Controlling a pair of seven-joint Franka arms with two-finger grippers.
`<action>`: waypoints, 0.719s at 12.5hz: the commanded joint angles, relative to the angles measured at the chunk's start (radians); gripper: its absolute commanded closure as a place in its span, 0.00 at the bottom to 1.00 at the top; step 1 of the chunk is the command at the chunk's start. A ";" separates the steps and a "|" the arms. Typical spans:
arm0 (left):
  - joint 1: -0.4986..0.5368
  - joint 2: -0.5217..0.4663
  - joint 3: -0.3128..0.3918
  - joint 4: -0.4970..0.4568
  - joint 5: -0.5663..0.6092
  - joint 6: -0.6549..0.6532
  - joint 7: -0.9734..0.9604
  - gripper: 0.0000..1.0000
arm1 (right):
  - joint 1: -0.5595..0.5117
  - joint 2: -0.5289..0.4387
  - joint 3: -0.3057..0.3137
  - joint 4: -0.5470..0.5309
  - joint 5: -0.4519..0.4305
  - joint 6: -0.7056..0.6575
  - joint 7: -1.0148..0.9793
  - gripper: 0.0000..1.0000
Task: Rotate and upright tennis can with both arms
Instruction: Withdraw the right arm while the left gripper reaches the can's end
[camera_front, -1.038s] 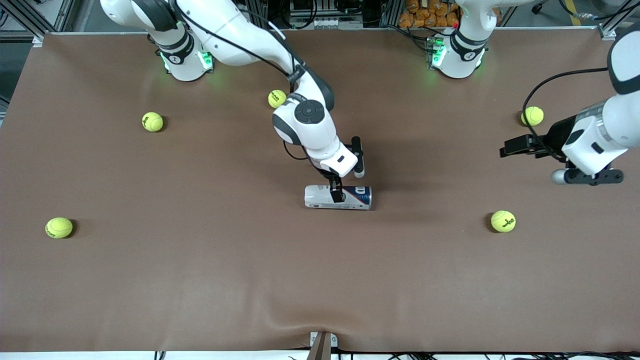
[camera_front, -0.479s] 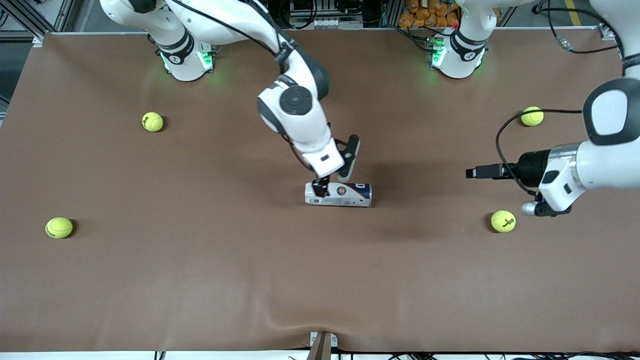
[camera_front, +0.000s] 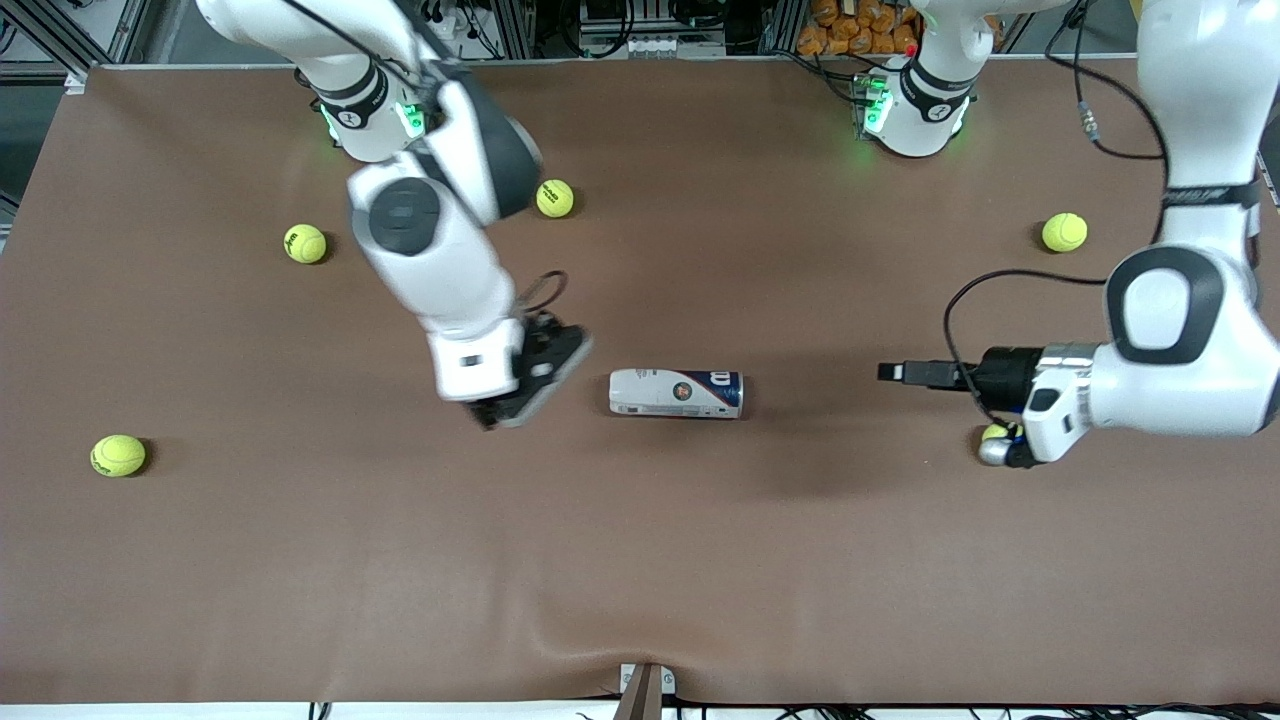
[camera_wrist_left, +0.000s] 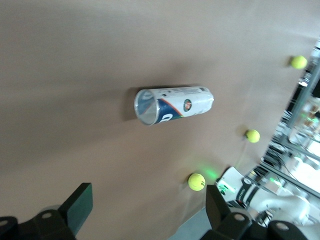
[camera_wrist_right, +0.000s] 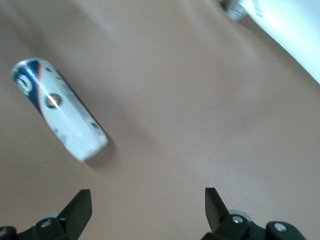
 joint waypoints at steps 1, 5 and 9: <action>-0.010 0.066 -0.011 0.020 -0.073 0.020 0.073 0.00 | -0.142 -0.093 0.019 -0.026 0.013 -0.158 0.019 0.00; -0.084 0.123 -0.014 -0.008 -0.150 0.117 0.150 0.00 | -0.388 -0.188 0.019 -0.026 0.013 -0.403 0.017 0.00; -0.130 0.169 -0.014 -0.041 -0.217 0.195 0.211 0.00 | -0.454 -0.344 -0.040 -0.035 -0.005 -0.533 0.069 0.00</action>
